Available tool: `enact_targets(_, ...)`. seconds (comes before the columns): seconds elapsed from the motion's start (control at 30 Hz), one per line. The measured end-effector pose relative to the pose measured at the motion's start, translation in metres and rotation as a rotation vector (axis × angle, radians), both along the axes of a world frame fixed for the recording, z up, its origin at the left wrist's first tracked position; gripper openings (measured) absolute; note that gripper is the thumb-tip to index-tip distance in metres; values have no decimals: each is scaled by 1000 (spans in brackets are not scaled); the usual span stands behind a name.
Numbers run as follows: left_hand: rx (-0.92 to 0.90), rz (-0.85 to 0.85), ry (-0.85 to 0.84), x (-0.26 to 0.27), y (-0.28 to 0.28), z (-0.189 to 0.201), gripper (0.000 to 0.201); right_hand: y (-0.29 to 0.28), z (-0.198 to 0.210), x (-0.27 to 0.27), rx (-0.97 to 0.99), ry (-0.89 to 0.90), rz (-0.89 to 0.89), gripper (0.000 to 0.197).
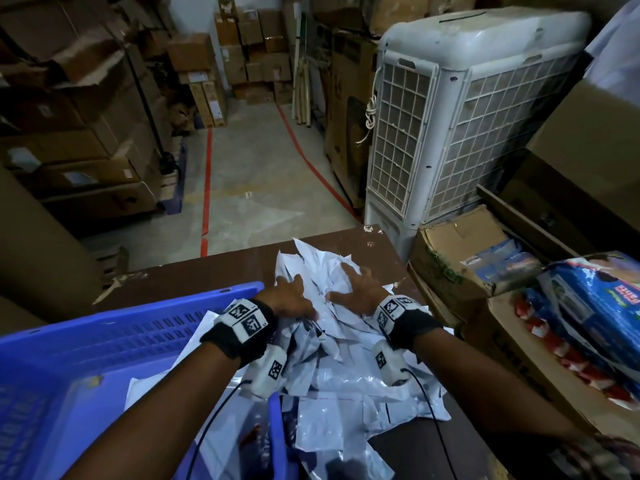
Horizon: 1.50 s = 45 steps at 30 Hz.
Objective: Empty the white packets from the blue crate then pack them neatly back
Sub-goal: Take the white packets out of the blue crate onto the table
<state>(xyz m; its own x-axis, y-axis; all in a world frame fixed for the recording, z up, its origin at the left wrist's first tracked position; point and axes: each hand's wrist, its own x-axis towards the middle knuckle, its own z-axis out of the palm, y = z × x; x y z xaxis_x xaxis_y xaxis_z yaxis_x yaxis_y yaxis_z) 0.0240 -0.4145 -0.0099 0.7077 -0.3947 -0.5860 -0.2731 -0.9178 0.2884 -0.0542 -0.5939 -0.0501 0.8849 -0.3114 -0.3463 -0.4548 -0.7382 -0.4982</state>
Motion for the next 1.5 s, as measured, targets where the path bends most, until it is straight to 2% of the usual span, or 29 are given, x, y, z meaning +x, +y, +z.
enact_targets(0.07, 4, -18, -8, 0, 4, -8, 108, -10, 8, 3, 85, -16, 3, 97)
enact_targets(0.2, -10, -57, -89, 3, 2, -15, 91, -19, 13, 2, 119, -76, -25, 106)
enact_targets(0.27, -21, -78, -166, 1, -1, -12, 77, -13, 18, -8, 91, -46, 6, 94)
enact_targets(0.37, -157, -90, -294, -2, 2, -3, 52, -9, 12, -20, 26, -33, 43, 80)
enact_targets(0.47, -374, -65, -368, -1, 21, 9, 49, -8, 8, -23, 14, -65, 66, 79)
enact_targets(0.6, -652, -78, -542, -10, 59, 33, 34, -5, 13, -25, 17, -151, 31, 81)
enact_targets(0.67, -733, -55, -596, -18, 83, 42, 32, -2, 19, -28, 11, -203, 21, 76)
enact_targets(0.73, -761, -26, -575, -23, 111, 44, 28, 5, 30, -33, 12, -298, 25, 67)
enact_targets(0.8, -749, 11, -513, -26, 139, 37, 23, 19, 47, -40, 24, -428, 46, 54)
enact_targets(0.9, -675, 73, -382, -37, 175, 27, 35, 54, 72, -52, 14, -598, 160, 37)
enact_targets(0.97, -614, 130, -260, -43, 195, 17, 35, 83, 85, -59, 44, -649, 238, 30)
enact_targets(1.1, -421, 192, -111, -28, 240, -21, 75, 141, 101, -68, 110, -594, 352, 25)
enact_targets(1.17, -310, 182, -84, -29, 251, -17, 88, 169, 100, -72, 115, -507, 435, 27)
enact_targets(1.27, -119, 226, 65, -26, 268, -18, 87, 208, 88, -71, 68, -274, 557, 38)
enact_targets(1.33, -61, 228, 134, -21, 278, -15, 88, 233, 77, -66, -16, -162, 638, 43)
enact_targets(1.5, 134, 232, 117, -12, 309, -21, 90, 282, 46, -43, -234, 196, 683, 68)
